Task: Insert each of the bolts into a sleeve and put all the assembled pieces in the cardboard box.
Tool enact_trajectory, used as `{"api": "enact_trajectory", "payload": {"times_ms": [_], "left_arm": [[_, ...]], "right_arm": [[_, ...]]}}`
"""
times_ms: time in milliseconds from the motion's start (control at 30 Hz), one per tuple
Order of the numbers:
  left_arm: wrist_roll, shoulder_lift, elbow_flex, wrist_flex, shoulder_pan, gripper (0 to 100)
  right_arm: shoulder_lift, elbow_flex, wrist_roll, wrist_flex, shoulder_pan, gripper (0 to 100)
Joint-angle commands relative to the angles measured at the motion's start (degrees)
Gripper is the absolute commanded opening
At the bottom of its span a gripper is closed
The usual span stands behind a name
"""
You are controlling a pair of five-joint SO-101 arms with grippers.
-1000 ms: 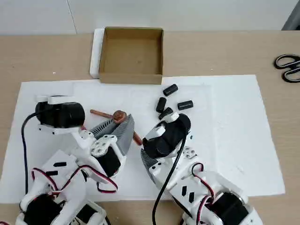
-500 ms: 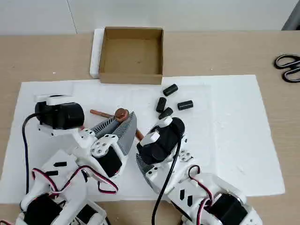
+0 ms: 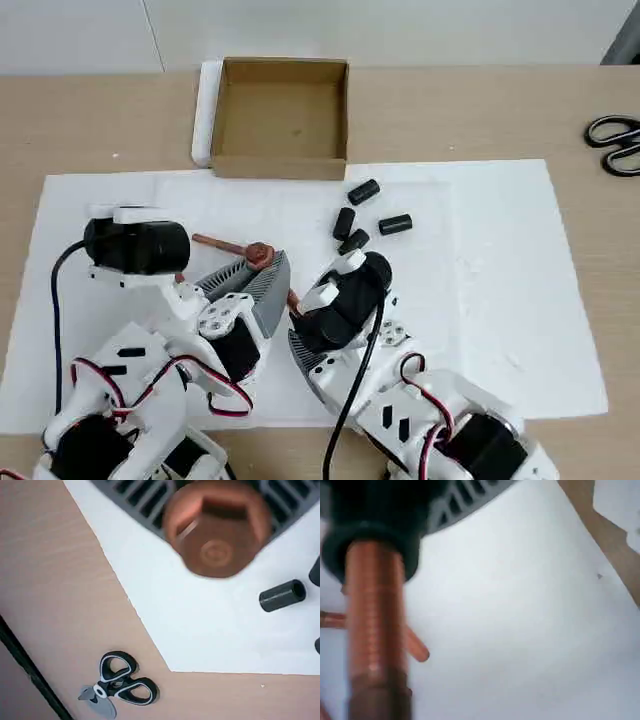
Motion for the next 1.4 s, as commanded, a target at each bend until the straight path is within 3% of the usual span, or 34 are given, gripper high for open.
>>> {"api": "enact_trajectory", "payload": {"times_ms": [0, 767, 1300, 1367], "left_arm": [[-0.2, -0.5, 1.4, 0.4, 0.5, 1], [-0.3, -0.6, 8.0, 6.1, 13.4, 1], [-0.5, -0.6, 8.7, 5.6, 13.2, 1], [-0.5, -0.6, 8.7, 5.6, 12.7, 5]], "right_arm": [[-0.6, -0.7, -0.4, -1.7, -0.1, 0.4], [-0.1, -0.5, -0.2, -4.4, -0.1, 0.4], [-0.3, -0.4, -0.1, -4.0, 0.0, 0.4], [-0.3, -0.4, -0.1, -4.0, 0.0, 0.4]]}}
